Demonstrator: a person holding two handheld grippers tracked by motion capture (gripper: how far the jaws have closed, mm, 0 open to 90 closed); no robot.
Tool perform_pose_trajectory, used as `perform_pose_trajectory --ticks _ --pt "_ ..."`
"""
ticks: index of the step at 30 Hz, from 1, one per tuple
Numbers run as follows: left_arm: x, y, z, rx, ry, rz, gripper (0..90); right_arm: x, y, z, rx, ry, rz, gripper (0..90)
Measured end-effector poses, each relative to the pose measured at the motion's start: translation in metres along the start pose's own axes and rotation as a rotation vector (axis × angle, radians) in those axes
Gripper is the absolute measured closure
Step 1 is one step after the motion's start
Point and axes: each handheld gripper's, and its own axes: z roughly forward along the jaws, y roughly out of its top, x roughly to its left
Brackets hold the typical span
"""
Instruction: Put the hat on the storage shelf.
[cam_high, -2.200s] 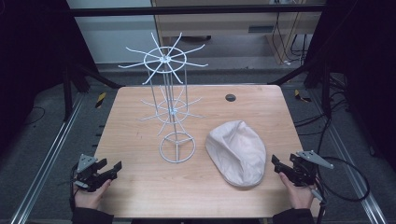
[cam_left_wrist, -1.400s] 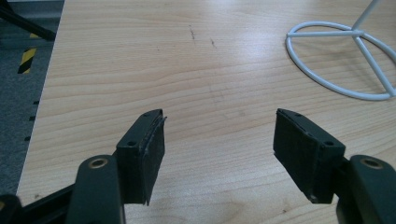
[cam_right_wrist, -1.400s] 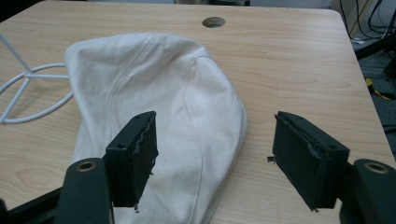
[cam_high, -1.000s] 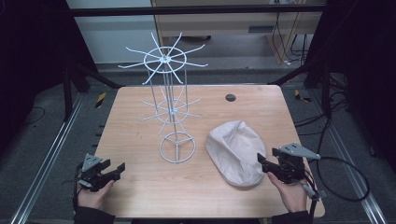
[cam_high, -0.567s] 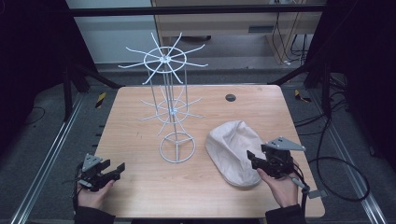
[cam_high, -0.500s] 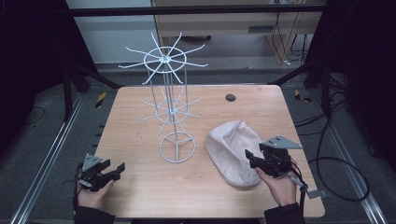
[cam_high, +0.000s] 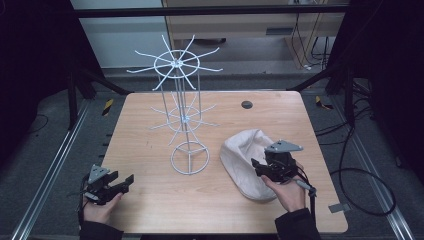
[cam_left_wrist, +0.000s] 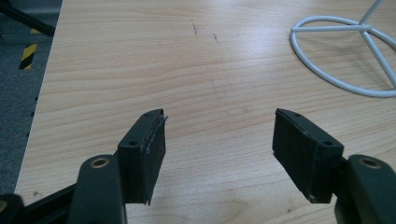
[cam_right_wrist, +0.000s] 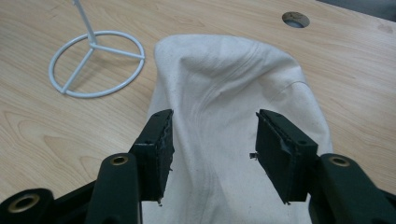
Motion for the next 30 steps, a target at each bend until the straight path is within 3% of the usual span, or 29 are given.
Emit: perform_pose_trajectory --ticks 16,30 --pt "0.000 0.000 0.000 0.005 0.002 0.002 34.7 0.009 0.001 0.025 0.081 0.029 -0.049 54.8" --pt "0.000 0.000 0.001 0.010 0.004 0.005 34.7 0.011 -0.005 0.045 0.143 0.043 -0.052 59.5"
